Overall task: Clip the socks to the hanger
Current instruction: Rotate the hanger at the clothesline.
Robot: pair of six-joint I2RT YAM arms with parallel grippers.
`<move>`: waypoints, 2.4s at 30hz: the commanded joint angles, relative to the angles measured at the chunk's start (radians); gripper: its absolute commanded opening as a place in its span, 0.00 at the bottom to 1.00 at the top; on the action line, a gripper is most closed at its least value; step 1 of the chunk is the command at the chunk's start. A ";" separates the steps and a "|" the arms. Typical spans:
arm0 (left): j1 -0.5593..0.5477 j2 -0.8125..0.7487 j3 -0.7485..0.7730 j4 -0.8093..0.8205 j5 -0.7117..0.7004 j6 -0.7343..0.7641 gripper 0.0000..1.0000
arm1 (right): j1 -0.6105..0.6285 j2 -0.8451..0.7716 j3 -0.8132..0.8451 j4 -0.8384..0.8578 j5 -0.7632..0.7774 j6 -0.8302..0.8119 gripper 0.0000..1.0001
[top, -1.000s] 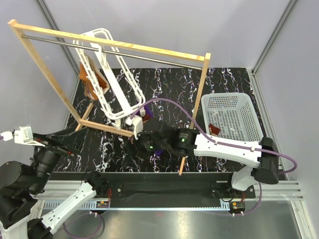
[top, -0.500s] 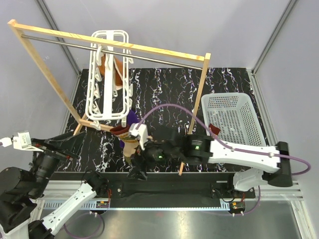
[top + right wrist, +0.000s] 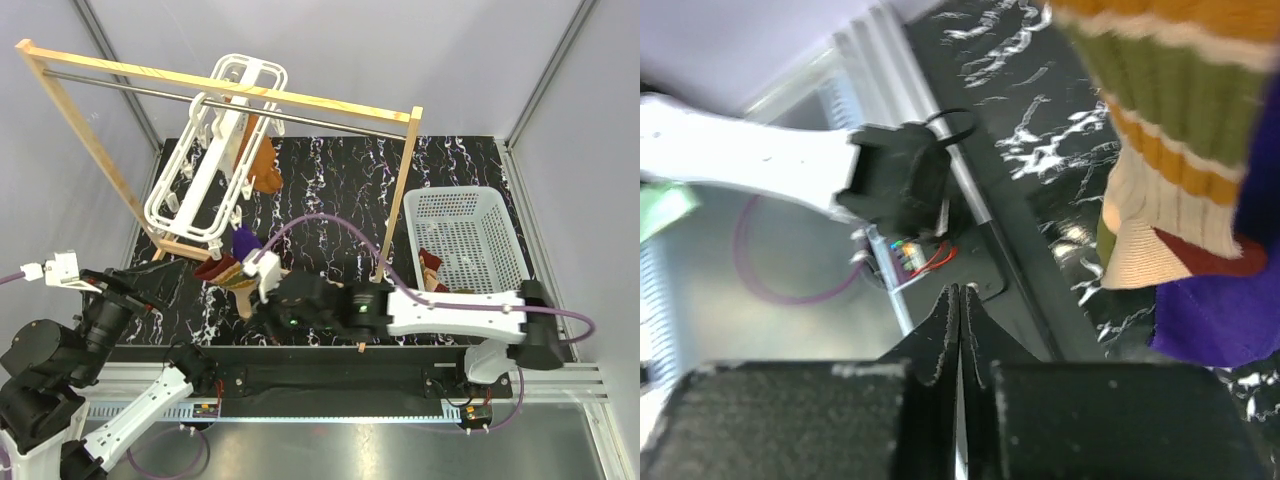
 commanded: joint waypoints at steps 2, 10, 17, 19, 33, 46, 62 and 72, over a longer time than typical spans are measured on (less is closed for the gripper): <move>-0.003 0.012 -0.009 0.042 0.023 -0.030 0.77 | 0.072 0.149 0.142 0.089 0.272 -0.073 0.00; -0.003 -0.009 0.030 0.004 0.009 -0.040 0.76 | 0.061 0.343 0.176 0.337 0.728 -0.142 0.00; -0.003 -0.040 0.040 -0.038 -0.009 -0.036 0.75 | -0.062 0.399 0.186 0.152 0.909 0.035 0.00; -0.002 -0.050 0.048 -0.044 -0.023 -0.033 0.75 | -0.068 0.359 0.163 0.096 1.004 0.060 0.00; -0.003 -0.017 0.017 0.062 -0.016 0.006 0.72 | -0.056 0.031 0.029 0.008 0.658 -0.069 0.45; -0.003 0.158 -0.024 0.279 0.089 0.046 0.73 | 0.026 -0.237 -0.023 -0.001 0.300 -0.104 0.87; -0.002 0.266 -0.019 0.411 0.202 0.044 0.73 | 0.026 -0.393 -0.085 0.032 0.188 -0.079 0.86; -0.003 0.275 -0.038 0.439 0.230 0.038 0.71 | 0.026 -0.350 -0.086 0.215 0.187 -0.101 0.75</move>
